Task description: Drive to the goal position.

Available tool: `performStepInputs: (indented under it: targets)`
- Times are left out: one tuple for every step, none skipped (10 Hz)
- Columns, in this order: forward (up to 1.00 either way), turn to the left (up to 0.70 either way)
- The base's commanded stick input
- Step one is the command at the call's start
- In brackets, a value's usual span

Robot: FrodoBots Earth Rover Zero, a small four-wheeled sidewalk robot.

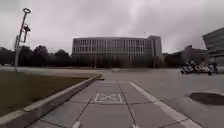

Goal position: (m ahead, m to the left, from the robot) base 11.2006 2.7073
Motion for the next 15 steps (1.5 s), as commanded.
performStepInputs:
  targets:
    - [0.7,-0.24]
    - [0.7,-0.33]
    - [0.7,-0.32]
    - [0.7,-0.32]
    - [0.7,-0.23]
    - [0.7,-0.08]
    - [0.7,0.0]
    - [0.7,0.0]
    - [0.7,0.0]
    - [0.7,0.0]
    - [0.7,0.0]
    - [0.7,0.0]
    - [0.7,0.0]
    - [0.7,0.0]
    - [0.7,0.0]
